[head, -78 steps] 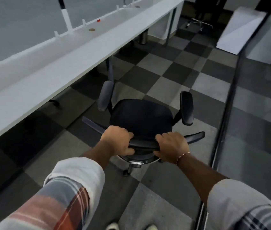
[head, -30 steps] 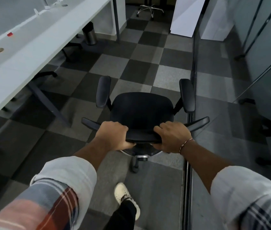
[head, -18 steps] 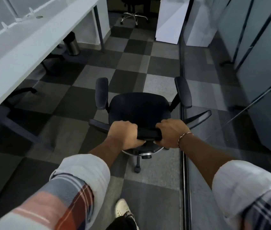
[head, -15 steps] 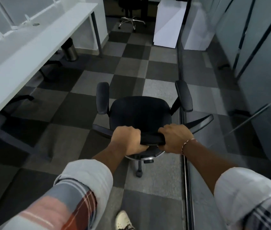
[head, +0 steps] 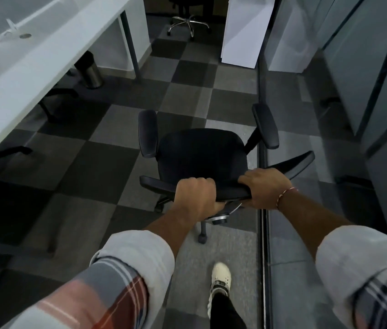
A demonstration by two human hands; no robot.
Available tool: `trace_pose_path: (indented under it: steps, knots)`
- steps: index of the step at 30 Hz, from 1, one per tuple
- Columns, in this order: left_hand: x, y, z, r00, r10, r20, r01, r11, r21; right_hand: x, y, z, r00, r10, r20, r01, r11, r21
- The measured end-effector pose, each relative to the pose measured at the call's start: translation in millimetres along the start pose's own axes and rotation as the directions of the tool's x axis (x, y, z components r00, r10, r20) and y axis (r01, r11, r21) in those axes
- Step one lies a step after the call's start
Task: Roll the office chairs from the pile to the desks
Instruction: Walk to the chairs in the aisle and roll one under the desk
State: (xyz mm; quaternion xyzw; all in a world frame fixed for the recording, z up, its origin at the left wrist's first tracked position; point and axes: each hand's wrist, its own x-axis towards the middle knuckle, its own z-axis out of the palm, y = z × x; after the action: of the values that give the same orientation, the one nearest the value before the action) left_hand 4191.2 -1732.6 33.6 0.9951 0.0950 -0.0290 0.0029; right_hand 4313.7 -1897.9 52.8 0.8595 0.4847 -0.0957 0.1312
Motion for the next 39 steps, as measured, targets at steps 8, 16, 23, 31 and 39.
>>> trace_pose_path:
  steps: [8,16,23,31,39]
  knots:
    - [126,33,-10,0.992,-0.120,0.044,0.124,0.988,-0.096,85,118,-17,0.997,-0.014,0.069,0.020,0.996,-0.091]
    - [233,17,-21,0.978,-0.163,0.127,0.177,0.978,-0.110,174,192,-30,0.997,-0.062,0.053,0.068,0.991,-0.116]
    - [326,-11,-28,0.981,-0.162,0.103,0.179,0.965,-0.192,262,247,-49,0.998,-0.061,0.035,0.066,0.988,-0.143]
    - [472,-86,-40,0.927,0.026,0.375,0.102,0.943,-0.318,382,301,-85,1.000,0.023,0.012,-0.020,0.984,-0.178]
    - [572,-145,-40,0.938,0.020,0.346,0.103,0.938,-0.332,490,337,-113,0.999,0.049,0.005,-0.048,0.985,-0.169]
